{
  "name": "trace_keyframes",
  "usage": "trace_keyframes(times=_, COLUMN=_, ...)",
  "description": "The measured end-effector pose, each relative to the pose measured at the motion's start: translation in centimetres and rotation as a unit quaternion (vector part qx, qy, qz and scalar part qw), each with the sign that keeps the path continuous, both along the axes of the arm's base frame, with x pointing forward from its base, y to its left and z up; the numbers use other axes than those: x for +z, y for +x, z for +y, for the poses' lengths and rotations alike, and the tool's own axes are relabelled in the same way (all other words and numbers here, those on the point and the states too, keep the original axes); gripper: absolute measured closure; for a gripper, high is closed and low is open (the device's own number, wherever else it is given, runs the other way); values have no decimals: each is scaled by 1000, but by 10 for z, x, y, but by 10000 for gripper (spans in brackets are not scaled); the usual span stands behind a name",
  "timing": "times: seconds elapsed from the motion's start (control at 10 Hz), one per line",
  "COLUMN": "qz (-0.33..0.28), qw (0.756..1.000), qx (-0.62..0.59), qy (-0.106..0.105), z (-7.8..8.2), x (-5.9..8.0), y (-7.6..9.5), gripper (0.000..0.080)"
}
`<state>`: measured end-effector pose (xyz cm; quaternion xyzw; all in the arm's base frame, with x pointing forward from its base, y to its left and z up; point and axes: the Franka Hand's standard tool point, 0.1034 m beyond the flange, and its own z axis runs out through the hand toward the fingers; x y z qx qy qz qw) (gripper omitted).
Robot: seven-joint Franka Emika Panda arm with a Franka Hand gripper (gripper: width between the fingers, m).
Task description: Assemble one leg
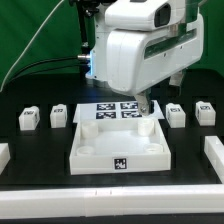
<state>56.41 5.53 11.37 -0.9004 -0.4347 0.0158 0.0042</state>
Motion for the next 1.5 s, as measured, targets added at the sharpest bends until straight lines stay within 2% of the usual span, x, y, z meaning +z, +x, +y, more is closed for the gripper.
trace_keyframes(times=1.2, qz=0, qw=1000, qx=8, qy=0, z=-2, x=-2, y=-1, gripper=150)
trace_keyframes(times=1.4, qz=4, qw=997, qx=72, qy=2, z=-24, x=-15, y=-26, gripper=150)
trace_keyframes(times=1.5, qz=6, qw=995, qx=103, qy=3, z=-29, x=-20, y=-37, gripper=150)
